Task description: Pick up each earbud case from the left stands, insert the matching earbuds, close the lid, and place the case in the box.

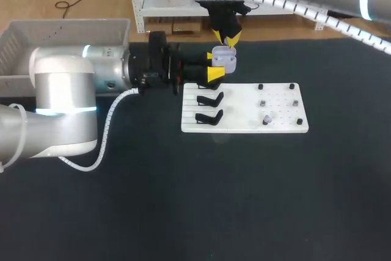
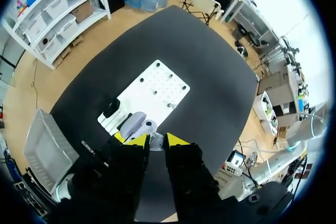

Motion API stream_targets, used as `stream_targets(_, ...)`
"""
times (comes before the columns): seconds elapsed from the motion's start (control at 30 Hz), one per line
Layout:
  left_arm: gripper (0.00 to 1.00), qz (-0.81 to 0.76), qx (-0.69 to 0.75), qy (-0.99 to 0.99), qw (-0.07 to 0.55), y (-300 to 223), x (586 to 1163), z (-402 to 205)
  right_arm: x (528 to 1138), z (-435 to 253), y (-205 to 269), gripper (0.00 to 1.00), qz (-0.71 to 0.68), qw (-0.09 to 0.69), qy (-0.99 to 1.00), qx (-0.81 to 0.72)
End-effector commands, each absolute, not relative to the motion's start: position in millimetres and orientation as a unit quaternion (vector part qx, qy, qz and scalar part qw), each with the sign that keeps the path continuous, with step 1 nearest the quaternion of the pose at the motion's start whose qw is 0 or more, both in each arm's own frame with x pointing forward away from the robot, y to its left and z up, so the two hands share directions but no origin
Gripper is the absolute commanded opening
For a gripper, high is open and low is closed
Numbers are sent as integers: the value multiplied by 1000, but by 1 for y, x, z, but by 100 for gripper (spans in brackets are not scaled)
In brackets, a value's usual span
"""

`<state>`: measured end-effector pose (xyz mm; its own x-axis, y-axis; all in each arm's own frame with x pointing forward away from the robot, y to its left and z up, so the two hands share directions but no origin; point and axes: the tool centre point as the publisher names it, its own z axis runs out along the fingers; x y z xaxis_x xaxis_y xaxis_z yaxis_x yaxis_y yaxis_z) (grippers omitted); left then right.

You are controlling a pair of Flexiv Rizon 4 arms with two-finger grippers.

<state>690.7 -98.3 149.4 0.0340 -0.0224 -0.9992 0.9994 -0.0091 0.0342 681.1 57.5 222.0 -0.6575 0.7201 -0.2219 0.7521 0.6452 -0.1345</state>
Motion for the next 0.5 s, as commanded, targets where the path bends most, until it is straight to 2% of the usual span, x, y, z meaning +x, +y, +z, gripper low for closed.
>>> stream_targets(0.03,0,-497,504,484,514,-99,689,149,675,216,55,0,-100,84,907,401)
stream_targets(0.5,0,-497,504,484,514,-99,689,149,684,210,56,0,-110,74,917,375)
